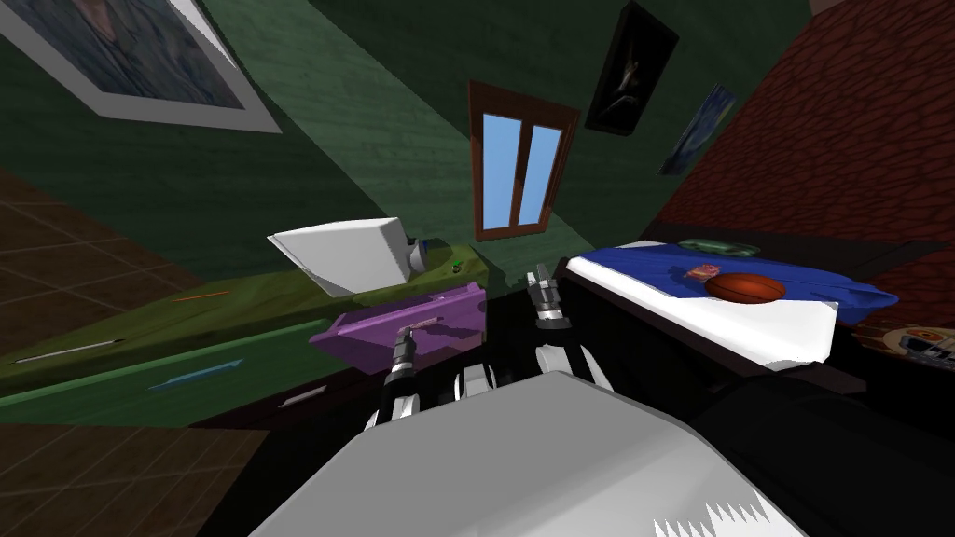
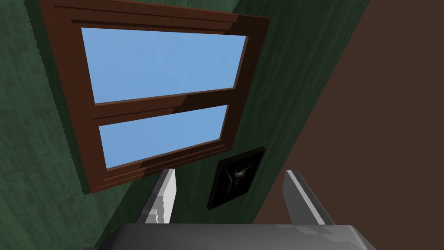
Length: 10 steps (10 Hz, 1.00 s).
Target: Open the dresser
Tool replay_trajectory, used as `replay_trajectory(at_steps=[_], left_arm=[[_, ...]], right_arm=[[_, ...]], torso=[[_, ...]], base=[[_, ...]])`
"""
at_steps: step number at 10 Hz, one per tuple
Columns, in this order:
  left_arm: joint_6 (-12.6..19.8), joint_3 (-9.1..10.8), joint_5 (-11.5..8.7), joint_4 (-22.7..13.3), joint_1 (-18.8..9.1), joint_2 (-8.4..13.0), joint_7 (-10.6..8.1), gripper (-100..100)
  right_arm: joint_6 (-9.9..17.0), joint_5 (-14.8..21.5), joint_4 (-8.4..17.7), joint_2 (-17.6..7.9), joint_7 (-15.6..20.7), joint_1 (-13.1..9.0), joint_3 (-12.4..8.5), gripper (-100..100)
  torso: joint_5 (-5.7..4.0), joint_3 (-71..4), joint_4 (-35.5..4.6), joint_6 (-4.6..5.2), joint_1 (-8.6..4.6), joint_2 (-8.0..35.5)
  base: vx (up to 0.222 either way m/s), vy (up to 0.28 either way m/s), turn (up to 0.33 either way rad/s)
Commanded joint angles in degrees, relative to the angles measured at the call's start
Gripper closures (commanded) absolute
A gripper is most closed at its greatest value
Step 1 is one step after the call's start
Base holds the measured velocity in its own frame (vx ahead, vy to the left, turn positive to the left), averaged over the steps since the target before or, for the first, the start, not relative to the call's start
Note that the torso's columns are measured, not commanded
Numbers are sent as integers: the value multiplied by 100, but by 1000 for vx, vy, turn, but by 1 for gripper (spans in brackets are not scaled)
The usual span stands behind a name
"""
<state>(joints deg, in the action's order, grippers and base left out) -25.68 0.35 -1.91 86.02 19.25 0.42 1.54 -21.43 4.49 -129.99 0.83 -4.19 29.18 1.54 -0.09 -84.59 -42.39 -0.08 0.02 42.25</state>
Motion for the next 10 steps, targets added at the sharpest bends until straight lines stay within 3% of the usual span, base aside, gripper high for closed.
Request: replay_trajectory(at_steps=[1,5,6,10], left_arm=[[-22,-48,8,121,118,11,-9,100],[-44,-97,16,243,236,22,-17,100],[236,-124,13,487,273,22,-26,-100],[745,-132,5,1075,352,34,-30,-100]], right_arm=[[0,0,0,0,0,-1,0,0],[0,0,0,0,0,-1,0,0],[0,0,0,0,0,0,0,0],[0,0,0,0,0,1,0,0]], torso=[[3,6,6,1,-9,16],[-4,3,-4,-11,7,13],[-5,6,-6,-14,12,14],[7,0,10,8,-4,1]], base=[[-187,-24,23],[-134,-18,26],[-12,11,29],[-2,-3,-5]])
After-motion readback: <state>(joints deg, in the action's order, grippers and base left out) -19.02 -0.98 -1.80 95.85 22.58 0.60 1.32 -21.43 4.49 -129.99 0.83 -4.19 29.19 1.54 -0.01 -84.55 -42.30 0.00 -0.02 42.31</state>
